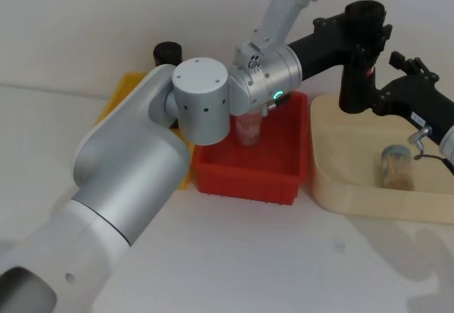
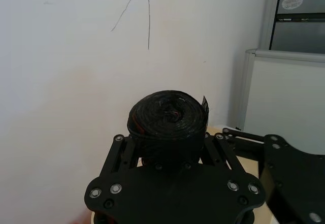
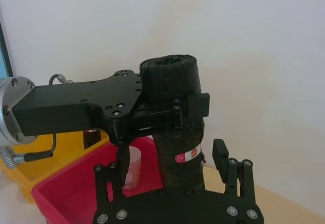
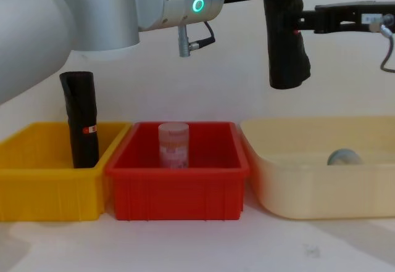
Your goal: Pick up the garbage bag with the one hand and transfer it to the other hand.
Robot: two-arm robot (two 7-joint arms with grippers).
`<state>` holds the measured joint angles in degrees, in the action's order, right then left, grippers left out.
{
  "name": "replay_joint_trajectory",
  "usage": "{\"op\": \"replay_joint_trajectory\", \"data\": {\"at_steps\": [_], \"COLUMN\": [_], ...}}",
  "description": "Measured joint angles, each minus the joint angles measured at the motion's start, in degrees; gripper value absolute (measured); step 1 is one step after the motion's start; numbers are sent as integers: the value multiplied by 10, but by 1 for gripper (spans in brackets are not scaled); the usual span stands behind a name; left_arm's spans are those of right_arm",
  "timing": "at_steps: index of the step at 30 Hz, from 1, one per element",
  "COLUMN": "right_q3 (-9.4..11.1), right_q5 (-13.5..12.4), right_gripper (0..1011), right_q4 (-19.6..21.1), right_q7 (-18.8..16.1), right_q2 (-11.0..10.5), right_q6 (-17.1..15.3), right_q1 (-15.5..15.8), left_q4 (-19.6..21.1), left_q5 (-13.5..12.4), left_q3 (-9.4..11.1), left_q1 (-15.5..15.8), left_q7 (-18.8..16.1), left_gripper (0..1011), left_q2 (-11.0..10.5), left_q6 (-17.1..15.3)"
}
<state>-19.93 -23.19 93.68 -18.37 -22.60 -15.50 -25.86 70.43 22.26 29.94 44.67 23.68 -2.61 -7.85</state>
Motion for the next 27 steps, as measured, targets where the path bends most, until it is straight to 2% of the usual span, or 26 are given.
{"op": "replay_joint_trajectory", "data": {"at_steps": [15,27], "right_q3": [-21,-27], "right_q5": [27,47], "right_gripper": [1000,999], "right_q4": [-60,-97], "right_q7": [0,9], "right_q2": [23,40], "right_q6": [18,32], "right_q1": [-34,-52], "left_q4": [0,0], "left_q5": [0,0], "left_q3": [0,0], "left_q1": [0,0], "left_q7": [0,0], "left_gripper": [460,460], "left_q2": [0,0], "left_q6": [0,0]}}
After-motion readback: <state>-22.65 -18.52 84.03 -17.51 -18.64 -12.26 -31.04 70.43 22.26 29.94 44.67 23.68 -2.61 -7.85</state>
